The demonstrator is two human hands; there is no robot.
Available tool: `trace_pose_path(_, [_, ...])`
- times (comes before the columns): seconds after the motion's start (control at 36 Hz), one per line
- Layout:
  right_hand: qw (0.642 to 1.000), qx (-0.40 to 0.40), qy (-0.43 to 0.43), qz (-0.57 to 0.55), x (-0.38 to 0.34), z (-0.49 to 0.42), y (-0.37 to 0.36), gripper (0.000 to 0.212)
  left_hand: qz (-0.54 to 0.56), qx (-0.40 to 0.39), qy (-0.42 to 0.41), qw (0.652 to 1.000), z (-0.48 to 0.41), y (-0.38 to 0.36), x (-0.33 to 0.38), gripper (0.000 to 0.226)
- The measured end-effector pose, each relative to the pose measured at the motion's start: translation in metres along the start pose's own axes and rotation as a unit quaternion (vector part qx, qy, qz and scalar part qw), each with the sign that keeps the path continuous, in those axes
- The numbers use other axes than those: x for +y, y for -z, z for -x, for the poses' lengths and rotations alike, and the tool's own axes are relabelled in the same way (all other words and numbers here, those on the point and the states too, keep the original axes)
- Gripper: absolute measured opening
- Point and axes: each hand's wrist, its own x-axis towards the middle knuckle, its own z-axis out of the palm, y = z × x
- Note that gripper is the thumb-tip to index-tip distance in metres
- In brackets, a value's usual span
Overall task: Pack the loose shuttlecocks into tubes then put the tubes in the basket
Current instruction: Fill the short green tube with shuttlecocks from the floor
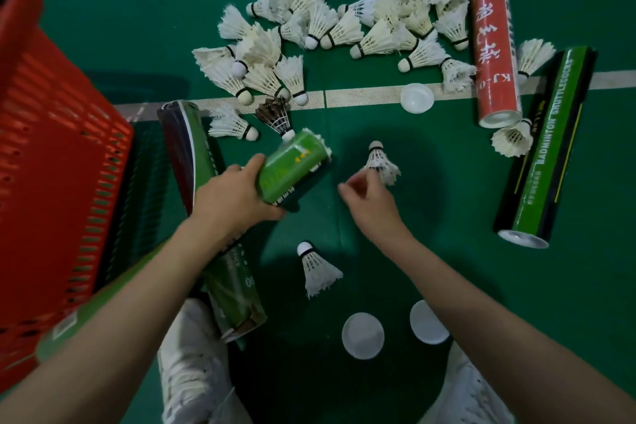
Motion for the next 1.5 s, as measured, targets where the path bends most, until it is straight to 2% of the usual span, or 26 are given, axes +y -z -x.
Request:
trace_pose_path(0.06, [0.991, -0.095, 0.012, 0.093, 0.005, 0.011, -0.008, 0.028, 0.005, -0.001, 0.027, 1.000, -0.003, 0.000, -0.006, 0.097])
trace_pose_path(0.17, [0.925, -0.232, 0.020, 0.299, 0.009, 0.025, -0.026, 0.060, 0.011, -0.006, 0.040, 0.999, -0.001, -0.004, -0.010, 0.097])
trace_pose_path(0.28, [0.874, -0.262, 0.045, 0.407, 0.013, 0.034, -0.039, 0.071, 0.013, -0.015, 0.037, 0.999, 0.002, -0.008, -0.008, 0.097])
trace_pose_path(0.39, [0.858, -0.257, 0.026, 0.443, 0.017, 0.038, -0.047, 0.062, 0.011, -0.025, 0.038, 0.999, 0.003, -0.007, -0.007, 0.098])
trace_pose_path(0.67, [0.926, -0.129, -0.004, 0.354, 0.009, 0.009, 0.000, 0.042, 0.021, -0.029, 0.021, 0.999, 0.006, -0.005, -0.004, 0.098])
trace_pose_path(0.78, [0.988, -0.035, -0.015, 0.148, -0.006, -0.004, 0.034, 0.018, 0.037, -0.042, -0.002, 0.998, 0.007, -0.003, -0.002, 0.102])
trace_pose_path(0.89, [1.000, 0.012, -0.015, 0.017, -0.017, -0.018, 0.070, 0.004, 0.058, -0.039, -0.037, 0.997, 0.008, 0.000, 0.002, 0.103])
trace_pose_path(1.0, [0.997, -0.025, 0.006, -0.072, -0.028, -0.021, 0.091, 0.009, 0.069, -0.044, -0.095, 0.992, 0.007, 0.004, 0.006, 0.100])
trace_pose_path(1.14, [0.993, -0.112, 0.025, -0.040, -0.035, -0.024, 0.091, 0.020, 0.031, -0.074, -0.172, 0.982, 0.008, 0.009, 0.017, 0.103])
trace_pose_path(1.25, [0.991, -0.111, 0.027, -0.066, -0.037, -0.024, 0.082, 0.046, 0.019, -0.065, -0.203, 0.977, 0.010, 0.011, 0.021, 0.103])
trace_pose_path(1.33, [0.979, -0.137, 0.006, -0.149, -0.038, -0.023, 0.078, 0.060, 0.032, -0.046, -0.211, 0.976, 0.011, 0.012, 0.025, 0.101])
trace_pose_path(1.42, [0.966, -0.150, -0.012, -0.212, -0.036, -0.021, 0.072, 0.061, 0.044, -0.026, -0.209, 0.976, 0.010, 0.017, 0.026, 0.101])
trace_pose_path(1.5, [0.971, -0.138, -0.004, -0.193, -0.035, -0.020, 0.060, 0.059, 0.035, 0.002, -0.215, 0.976, 0.010, 0.018, 0.031, 0.097])
